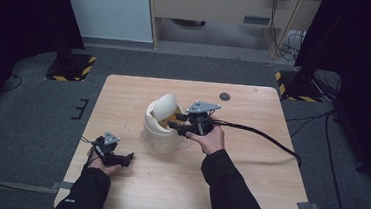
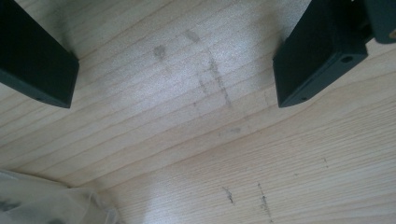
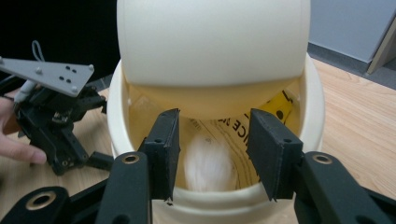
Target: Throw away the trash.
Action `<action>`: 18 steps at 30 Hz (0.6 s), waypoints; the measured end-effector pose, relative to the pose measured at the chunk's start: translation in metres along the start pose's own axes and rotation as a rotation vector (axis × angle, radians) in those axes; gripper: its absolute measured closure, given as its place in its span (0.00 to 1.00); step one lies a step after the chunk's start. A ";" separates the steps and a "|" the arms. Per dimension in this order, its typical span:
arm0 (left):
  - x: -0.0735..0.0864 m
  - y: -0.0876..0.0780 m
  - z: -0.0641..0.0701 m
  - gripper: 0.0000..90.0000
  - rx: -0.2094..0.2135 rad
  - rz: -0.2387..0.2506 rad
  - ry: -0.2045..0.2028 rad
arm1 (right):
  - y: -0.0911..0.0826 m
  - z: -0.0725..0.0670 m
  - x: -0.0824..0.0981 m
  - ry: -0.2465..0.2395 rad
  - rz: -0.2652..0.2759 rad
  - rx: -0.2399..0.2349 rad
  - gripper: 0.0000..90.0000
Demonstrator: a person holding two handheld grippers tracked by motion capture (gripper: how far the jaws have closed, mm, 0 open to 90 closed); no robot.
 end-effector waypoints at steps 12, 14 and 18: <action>0.000 0.000 0.000 0.00 0.000 0.000 -0.001 | -0.045 0.021 -0.007 0.022 0.102 0.121 0.43; 0.000 0.000 0.000 0.00 0.001 0.000 -0.001 | -0.053 0.027 -0.002 0.028 0.100 0.146 0.39; 0.000 0.000 0.000 0.00 0.001 0.000 -0.001 | -0.067 0.037 0.011 0.047 0.085 0.179 0.36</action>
Point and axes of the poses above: each handheld gripper's, and its own axes: y roughly forward along the jaws, x roughly out of its underside, z roughly to its right, the point moved 6 cm from there along y, roughly forward along the jaws, and after that the axes turned 7 degrees about y, right-handed, at the moved point
